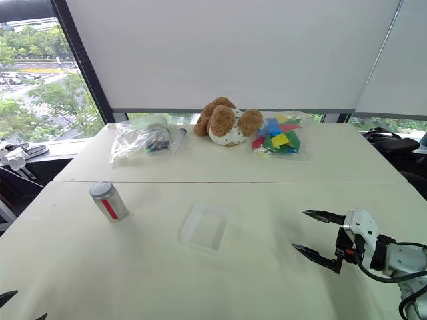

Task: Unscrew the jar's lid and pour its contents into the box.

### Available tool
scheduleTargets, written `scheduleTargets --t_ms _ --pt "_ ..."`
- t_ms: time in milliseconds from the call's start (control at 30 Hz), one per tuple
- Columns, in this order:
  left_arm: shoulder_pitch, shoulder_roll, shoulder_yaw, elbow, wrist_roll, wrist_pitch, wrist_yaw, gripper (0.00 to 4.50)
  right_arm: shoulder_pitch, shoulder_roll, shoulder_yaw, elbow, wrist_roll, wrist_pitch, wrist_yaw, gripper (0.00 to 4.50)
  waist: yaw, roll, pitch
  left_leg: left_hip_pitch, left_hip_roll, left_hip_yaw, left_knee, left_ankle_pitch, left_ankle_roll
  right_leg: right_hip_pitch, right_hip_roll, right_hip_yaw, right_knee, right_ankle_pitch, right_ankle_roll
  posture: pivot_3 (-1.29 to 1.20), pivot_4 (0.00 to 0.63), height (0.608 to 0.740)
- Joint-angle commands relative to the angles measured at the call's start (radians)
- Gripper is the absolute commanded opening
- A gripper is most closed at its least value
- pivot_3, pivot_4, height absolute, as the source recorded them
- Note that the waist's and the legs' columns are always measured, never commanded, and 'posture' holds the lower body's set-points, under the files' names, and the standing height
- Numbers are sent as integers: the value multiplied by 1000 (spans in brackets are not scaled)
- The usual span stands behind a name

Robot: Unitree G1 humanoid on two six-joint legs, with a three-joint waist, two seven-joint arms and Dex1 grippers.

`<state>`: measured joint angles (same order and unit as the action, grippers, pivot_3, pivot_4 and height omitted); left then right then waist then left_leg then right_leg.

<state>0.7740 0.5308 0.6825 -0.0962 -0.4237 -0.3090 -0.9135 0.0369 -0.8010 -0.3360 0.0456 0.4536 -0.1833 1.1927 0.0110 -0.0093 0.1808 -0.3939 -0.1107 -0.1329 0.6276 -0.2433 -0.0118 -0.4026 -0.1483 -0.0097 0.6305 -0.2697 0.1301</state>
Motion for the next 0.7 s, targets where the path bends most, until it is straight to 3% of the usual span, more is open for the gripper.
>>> scheduleTargets --t_ms 33,200,333,400,500,700 --pt "5 6 15 -30 -7 -3 4 4500 -26 -5 -1 8 6 -14 13 4454 1 0 0 0 0 0 0 0 0 0 0 0 0 0 0 0 150 740" --pt "-1 -5 20 -110 -124 114 12 4500 -90 31 47 -24 23 20 -8 4454 0 -1 0 0 0 0 0 0 0 0 0 0 0 1 -1 0 150 740" --pt "-1 -28 49 -232 -308 312 111 4500 -177 121 87 -87 83 10 -15 4454 -4 -1 1 0 2 0 0 0 0 0 2 0 1 0 0 0 150 740" --pt "-15 -119 15 -332 -280 298 222 4500 -249 149 107 -83 123 60 -15 4454 -7 0 2 0 3 0 0 0 0 0 4 1 0 0 0 0 150 740" --pt "-67 -331 -69 -398 -143 210 400 4500 -351 186 120 -76 162 89 -19 4454 -2 -1 2 0 2 2 1 1 1 0 4 3 -1 4 -1 0 150 740" --pt "-187 -546 -209 -396 66 140 608 4500 -363 196 123 -65 158 68 28 4454 31 -7 2 0 4 0 3 1 1 1 11 2 -3 5 -1 0 150 740"
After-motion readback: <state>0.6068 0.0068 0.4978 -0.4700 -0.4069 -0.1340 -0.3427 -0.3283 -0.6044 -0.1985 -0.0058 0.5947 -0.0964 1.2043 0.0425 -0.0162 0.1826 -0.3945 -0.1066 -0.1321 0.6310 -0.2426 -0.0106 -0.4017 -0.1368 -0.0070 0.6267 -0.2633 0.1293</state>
